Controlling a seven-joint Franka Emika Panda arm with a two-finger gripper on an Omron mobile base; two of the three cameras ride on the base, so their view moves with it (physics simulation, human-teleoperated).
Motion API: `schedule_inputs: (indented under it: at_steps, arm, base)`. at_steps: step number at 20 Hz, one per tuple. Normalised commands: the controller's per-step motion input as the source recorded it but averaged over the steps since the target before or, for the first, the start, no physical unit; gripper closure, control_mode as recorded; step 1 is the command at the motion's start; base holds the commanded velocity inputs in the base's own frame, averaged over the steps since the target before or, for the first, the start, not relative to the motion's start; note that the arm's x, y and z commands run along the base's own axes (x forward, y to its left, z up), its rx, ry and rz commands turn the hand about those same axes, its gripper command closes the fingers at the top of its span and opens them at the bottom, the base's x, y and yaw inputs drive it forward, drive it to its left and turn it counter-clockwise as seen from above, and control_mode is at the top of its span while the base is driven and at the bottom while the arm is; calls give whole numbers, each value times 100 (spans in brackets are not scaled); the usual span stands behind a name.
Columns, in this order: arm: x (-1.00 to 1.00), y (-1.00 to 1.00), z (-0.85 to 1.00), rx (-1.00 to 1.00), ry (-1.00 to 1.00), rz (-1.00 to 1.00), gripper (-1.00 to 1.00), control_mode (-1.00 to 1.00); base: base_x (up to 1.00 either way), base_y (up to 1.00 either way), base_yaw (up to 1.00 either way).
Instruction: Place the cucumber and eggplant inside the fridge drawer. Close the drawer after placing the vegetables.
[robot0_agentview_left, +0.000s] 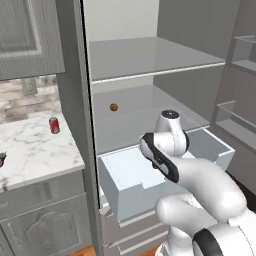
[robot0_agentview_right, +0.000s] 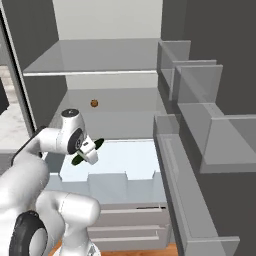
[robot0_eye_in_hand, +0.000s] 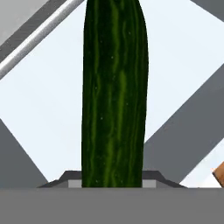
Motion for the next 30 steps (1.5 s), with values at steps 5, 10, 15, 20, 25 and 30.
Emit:
schedule_inputs:
  at_steps: [5, 10, 15, 20, 25, 30]
  arm:
    - [63, 0, -51, 0, 13, -3, 100, -100]
    - [44, 0, -49, 0, 15, 0, 100, -100]
    - [28, 0, -27, 0, 14, -3, 100, -100]
    - [4, 0, -28, 0, 13, -1, 100, -100]
    - [0, 0, -56, 0, 7, 0, 100, -100]
    - [-8, -4, -40, 1, 4, 0, 100, -100]
  base:
    - [0, 0, 0]
    - [0, 0, 0]
    - [0, 0, 0]
    - [0, 0, 0]
    - [0, 0, 0]
    - [0, 0, 0]
